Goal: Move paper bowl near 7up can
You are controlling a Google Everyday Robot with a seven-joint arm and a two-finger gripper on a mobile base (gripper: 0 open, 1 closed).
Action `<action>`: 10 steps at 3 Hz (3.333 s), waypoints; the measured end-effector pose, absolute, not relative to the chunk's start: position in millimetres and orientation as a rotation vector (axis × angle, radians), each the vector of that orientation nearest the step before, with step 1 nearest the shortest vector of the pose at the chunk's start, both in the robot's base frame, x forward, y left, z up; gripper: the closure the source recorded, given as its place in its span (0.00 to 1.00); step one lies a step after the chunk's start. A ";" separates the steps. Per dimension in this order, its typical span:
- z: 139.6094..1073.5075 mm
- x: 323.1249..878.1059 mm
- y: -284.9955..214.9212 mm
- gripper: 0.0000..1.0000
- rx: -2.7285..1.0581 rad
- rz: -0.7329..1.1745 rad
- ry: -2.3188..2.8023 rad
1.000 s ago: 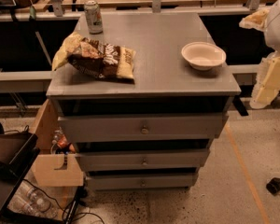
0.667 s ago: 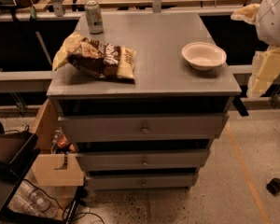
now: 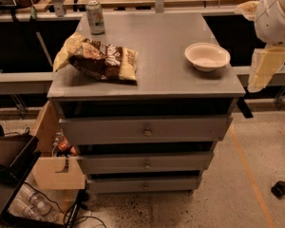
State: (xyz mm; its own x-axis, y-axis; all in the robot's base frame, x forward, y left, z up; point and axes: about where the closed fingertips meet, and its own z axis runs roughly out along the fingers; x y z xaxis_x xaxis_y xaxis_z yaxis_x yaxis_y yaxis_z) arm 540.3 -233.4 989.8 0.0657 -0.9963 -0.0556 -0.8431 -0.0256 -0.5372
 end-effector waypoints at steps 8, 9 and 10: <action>943.2 696.7 -268.8 0.00 -1.719 -0.691 1.249; 943.2 696.7 -268.7 0.00 -1.719 -0.691 1.249; 929.4 699.0 -256.9 0.00 -1.699 -0.660 1.222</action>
Offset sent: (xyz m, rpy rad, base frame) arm 0.0832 0.0071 -0.0292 0.2612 -0.3562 0.3218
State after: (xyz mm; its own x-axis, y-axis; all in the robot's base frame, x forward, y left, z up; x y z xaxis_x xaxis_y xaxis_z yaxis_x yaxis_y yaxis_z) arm 699.0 -256.9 929.4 0.3653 -0.9272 -0.0832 -0.4388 -0.0926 -0.8938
